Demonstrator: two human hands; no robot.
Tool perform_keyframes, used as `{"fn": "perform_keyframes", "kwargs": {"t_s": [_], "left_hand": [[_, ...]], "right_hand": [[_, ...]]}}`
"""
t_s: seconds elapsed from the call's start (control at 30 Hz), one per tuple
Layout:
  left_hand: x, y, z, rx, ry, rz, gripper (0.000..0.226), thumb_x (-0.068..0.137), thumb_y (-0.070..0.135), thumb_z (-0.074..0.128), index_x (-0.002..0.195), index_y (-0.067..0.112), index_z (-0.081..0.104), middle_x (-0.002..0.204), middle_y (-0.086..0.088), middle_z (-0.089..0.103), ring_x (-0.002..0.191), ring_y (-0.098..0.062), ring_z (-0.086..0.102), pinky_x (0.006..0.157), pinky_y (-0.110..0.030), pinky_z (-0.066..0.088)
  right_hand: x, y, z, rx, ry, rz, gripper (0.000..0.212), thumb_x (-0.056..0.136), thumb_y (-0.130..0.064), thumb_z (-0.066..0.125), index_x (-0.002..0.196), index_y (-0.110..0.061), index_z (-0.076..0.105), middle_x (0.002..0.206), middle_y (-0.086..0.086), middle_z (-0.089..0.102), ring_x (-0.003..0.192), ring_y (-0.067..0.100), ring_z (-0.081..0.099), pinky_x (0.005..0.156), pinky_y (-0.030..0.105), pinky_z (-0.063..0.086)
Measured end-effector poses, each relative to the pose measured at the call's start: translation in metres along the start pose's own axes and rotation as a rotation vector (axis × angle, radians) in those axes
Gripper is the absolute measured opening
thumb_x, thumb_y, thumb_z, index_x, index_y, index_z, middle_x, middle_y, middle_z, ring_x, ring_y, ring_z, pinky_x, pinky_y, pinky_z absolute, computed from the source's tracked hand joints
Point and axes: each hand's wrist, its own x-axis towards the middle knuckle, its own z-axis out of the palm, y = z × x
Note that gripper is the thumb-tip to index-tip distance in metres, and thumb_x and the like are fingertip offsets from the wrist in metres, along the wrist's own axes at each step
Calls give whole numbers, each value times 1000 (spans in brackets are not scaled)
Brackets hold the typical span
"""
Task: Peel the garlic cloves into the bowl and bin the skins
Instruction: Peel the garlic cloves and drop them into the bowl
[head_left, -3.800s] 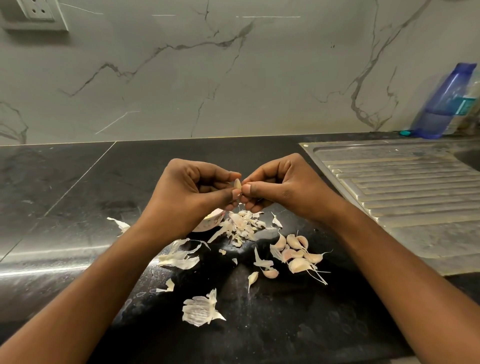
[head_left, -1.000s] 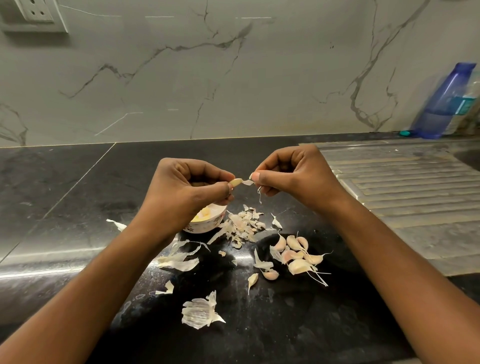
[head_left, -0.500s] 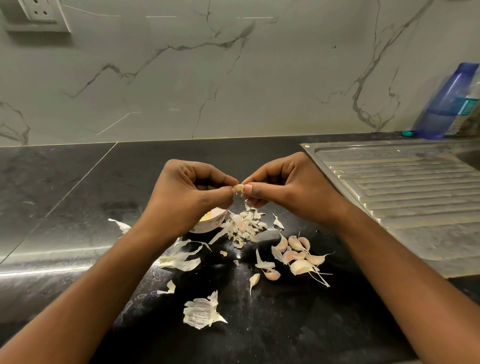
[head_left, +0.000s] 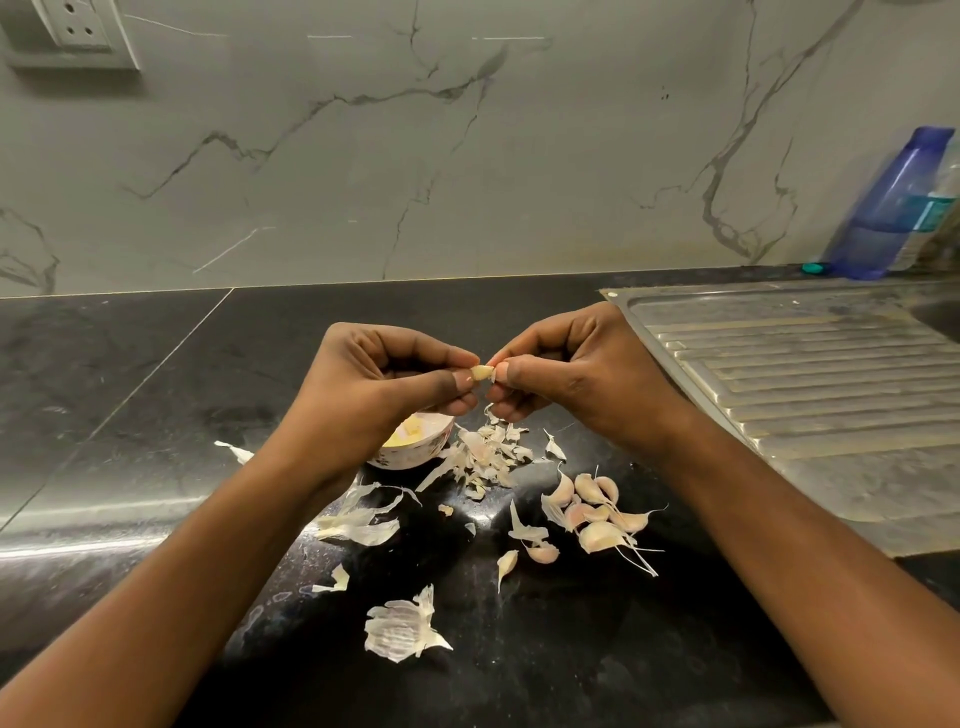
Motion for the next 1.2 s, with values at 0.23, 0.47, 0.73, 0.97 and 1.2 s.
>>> {"fn": "perform_keyframes", "kwargs": {"t_s": [0.23, 0.47, 0.73, 0.97, 1.2], "left_hand": [[0, -1, 0, -48, 0, -20, 30, 74, 13, 76, 102, 3, 77, 95, -16, 80, 85, -26, 79, 79, -28, 65], [1, -7, 0, 208, 52, 147, 24, 84, 9, 80, 108, 13, 80, 97, -2, 82, 91, -20, 79, 84, -29, 64], [1, -7, 2, 186, 20, 161, 25, 82, 16, 79, 107, 8, 79, 94, -4, 82, 84, -21, 80, 78, -26, 64], [4, -10, 0, 120, 94, 132, 25, 86, 17, 74, 108, 4, 78, 91, -10, 81, 82, -25, 80, 78, -29, 65], [5, -14, -3, 83, 151, 98, 19, 94, 11, 71, 110, 3, 78, 92, -10, 81, 85, -27, 80, 80, -34, 66]], "right_hand": [[-1, -2, 0, 79, 16, 27, 11, 98, 0, 70, 103, 7, 76, 85, 17, 79, 72, 29, 77, 70, 38, 67], [0, -2, 2, 96, 1, 52, 14, 97, -2, 72, 106, 8, 75, 89, 19, 79, 76, 29, 77, 72, 36, 67], [0, -3, -1, 66, 32, 42, 12, 98, -3, 71, 105, 5, 75, 88, 17, 79, 75, 28, 77, 71, 35, 67], [2, -1, -6, 52, 88, 34, 6, 97, -3, 72, 98, 0, 77, 84, 15, 79, 71, 25, 76, 67, 31, 63], [5, 2, -13, 7, 159, 13, 12, 100, -4, 67, 94, 3, 76, 82, 15, 78, 66, 24, 72, 62, 31, 60]]}}
